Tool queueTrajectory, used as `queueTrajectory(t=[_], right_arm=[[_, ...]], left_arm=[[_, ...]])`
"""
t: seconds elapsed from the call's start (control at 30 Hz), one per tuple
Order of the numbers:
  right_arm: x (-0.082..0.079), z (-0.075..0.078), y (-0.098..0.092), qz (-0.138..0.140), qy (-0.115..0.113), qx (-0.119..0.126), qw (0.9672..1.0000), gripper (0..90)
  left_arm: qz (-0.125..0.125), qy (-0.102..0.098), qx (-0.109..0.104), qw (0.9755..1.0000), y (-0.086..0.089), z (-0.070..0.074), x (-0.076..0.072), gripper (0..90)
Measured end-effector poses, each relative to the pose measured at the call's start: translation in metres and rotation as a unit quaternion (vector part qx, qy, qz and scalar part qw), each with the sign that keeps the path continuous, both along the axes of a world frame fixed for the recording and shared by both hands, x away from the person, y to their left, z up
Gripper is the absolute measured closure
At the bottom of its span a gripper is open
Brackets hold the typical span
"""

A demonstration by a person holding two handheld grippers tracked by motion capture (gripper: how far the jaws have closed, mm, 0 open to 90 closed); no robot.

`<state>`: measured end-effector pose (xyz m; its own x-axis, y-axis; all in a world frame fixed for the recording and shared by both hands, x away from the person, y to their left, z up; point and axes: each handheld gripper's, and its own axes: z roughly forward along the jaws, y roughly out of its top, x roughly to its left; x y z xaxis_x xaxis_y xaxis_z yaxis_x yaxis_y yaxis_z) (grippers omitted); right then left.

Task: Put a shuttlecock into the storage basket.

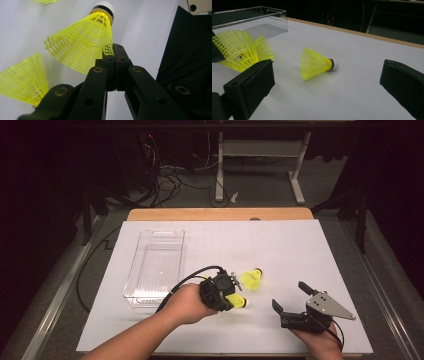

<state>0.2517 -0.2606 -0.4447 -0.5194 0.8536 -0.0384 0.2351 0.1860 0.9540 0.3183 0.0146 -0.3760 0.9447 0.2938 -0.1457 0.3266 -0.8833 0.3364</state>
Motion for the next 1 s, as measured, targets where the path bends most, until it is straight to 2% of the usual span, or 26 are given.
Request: queueTrajectory(t=[0.27, 0.4, 0.63, 0.77, 0.87, 1.0], right_arm=[[0.001, -0.001, 0.001, 0.000, 0.001, -0.001, 1.0000, 0.0], [0.000, -0.001, 0.001, 0.000, 0.001, -0.002, 1.0000, 0.0], [0.000, -0.001, 0.001, 0.000, 0.002, -0.002, 1.0000, 0.0], [0.000, -0.001, 0.002, 0.001, 0.002, -0.003, 1.0000, 0.0], [0.000, -0.001, 0.001, 0.001, 0.002, -0.003, 1.0000, 0.0], [0.000, -0.001, 0.002, 0.001, 0.002, -0.003, 1.0000, 0.0]], left_arm=[[0.013, -0.009, 0.000, 0.9999, 0.015, 0.017, 0.002, 89.4], [0.020, -0.011, 0.013, 0.9997, 0.022, 0.018, 0.003, 89.5], [0.032, -0.011, 0.011, 0.9994, 0.034, 0.023, 0.006, 89.4], [0.038, -0.007, 0.006, 0.9993, 0.043, 0.027, 0.007, 89.5], [0.050, -0.001, -0.009, 0.9987, 0.053, 0.031, 0.011, 89.5], [0.063, -0.002, -0.013, 0.9979, 0.064, 0.036, 0.014, 89.5]])
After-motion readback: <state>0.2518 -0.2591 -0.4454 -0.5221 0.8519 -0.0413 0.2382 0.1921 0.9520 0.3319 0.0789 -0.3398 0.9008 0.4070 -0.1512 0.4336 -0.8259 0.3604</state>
